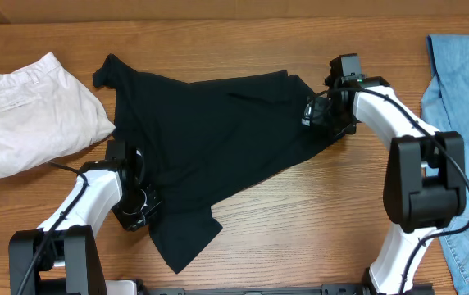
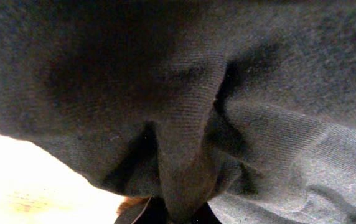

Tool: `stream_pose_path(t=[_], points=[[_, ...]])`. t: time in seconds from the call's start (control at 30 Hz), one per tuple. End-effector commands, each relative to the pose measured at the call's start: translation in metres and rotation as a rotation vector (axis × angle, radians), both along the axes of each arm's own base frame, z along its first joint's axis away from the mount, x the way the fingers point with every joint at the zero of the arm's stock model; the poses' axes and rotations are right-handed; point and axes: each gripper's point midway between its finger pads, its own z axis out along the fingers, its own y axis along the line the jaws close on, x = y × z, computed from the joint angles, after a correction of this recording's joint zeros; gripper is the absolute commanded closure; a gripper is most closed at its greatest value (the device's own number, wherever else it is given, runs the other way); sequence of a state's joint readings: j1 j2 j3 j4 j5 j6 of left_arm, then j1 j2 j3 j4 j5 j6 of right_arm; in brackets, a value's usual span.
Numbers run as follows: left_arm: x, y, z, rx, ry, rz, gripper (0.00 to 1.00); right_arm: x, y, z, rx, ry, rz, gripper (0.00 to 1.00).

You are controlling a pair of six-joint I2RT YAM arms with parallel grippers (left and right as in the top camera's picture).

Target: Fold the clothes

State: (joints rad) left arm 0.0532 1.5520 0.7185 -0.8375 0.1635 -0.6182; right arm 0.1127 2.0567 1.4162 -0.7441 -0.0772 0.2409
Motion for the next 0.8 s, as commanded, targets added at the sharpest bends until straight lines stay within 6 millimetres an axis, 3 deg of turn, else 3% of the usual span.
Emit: stream_pose_path(t=[0.0,0.17,0.37,0.57,0.77], points=[[-0.003,0.011,-0.009,0.058,0.007,-0.025,0.96,0.003,-0.001,-0.006,-0.004,0.002,-0.023,0.19],[-0.003,0.011,-0.009,0.055,0.006,-0.029,0.96,0.006,-0.001,-0.005,-0.002,-0.012,-0.024,0.28],[-0.003,0.011,-0.009,0.055,0.005,-0.035,0.96,0.006,-0.003,-0.005,-0.003,-0.009,-0.028,0.51],[-0.003,0.011,-0.009,0.055,0.005,-0.035,0.96,0.003,-0.004,-0.001,-0.012,-0.005,-0.030,0.46],[-0.003,0.011,-0.009,0.055,0.004,-0.036,0.96,0.003,-0.012,0.028,-0.047,-0.050,-0.044,0.40]])
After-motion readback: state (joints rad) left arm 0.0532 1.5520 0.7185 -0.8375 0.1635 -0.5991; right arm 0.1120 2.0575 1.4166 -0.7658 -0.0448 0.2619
